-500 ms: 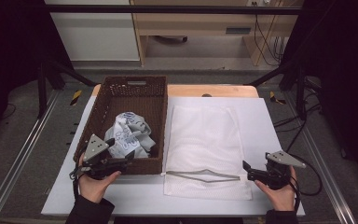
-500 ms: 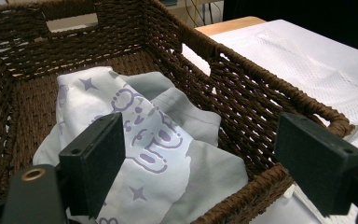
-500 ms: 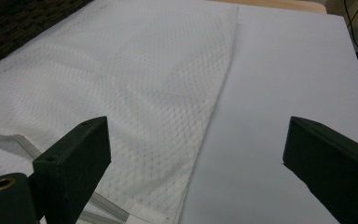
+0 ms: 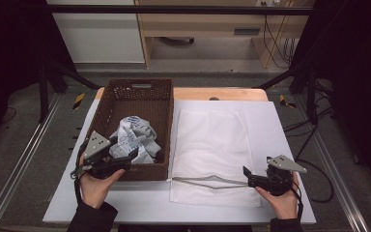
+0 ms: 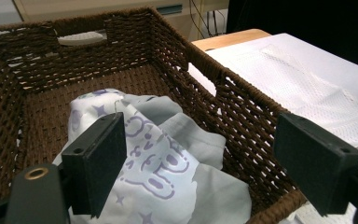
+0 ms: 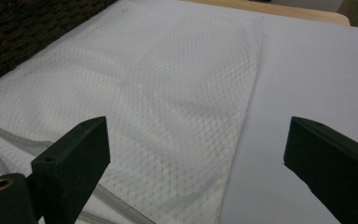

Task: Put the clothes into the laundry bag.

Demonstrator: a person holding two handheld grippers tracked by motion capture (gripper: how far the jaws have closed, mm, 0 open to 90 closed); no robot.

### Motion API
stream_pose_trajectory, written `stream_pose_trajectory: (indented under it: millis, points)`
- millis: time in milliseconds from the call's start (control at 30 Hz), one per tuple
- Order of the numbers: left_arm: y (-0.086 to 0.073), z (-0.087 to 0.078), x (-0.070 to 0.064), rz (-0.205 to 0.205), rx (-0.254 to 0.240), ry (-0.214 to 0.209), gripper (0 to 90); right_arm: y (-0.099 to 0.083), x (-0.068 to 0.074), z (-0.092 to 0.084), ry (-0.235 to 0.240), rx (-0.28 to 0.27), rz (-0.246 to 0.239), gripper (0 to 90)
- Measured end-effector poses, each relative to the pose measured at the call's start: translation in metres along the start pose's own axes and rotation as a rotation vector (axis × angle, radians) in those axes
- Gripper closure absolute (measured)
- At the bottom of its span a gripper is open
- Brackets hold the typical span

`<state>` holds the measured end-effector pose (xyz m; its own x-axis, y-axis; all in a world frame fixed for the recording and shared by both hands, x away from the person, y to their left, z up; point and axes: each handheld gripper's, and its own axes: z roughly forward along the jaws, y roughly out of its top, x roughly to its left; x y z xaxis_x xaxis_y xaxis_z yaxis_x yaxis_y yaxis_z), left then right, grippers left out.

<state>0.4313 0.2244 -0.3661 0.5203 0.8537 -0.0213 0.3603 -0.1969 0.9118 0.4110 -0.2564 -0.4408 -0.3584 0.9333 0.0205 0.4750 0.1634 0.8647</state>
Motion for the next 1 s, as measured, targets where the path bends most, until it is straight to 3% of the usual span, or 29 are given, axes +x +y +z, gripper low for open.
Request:
stream_pose_trajectory:
  millis: [300, 533, 633, 800, 1000]
  points:
    - [0.019, 0.008, 0.0, 0.025, 0.005, 0.01, 17.3, 0.002, 0.002, 0.001, -0.007, -0.005, -0.009, 6.8]
    - [0.044, 0.02, 0.011, 0.028, 0.03, 0.033, 15.4, 0.0, 0.0, 0.002, -0.02, 0.002, -0.003, 6.8]
    - [0.052, 0.028, 0.013, 0.053, 0.04, 0.06, 15.3, 0.0, -0.001, 0.002, -0.025, -0.003, -0.01, 6.8]
    - [0.059, 0.039, 0.019, 0.053, 0.045, 0.058, 14.9, -0.001, -0.001, 0.002, -0.022, -0.001, -0.004, 6.6]
    - [0.055, 0.068, 0.031, 0.093, 0.13, 0.108, 13.2, -0.002, -0.003, 0.003, -0.027, 0.013, -0.001, 6.4]
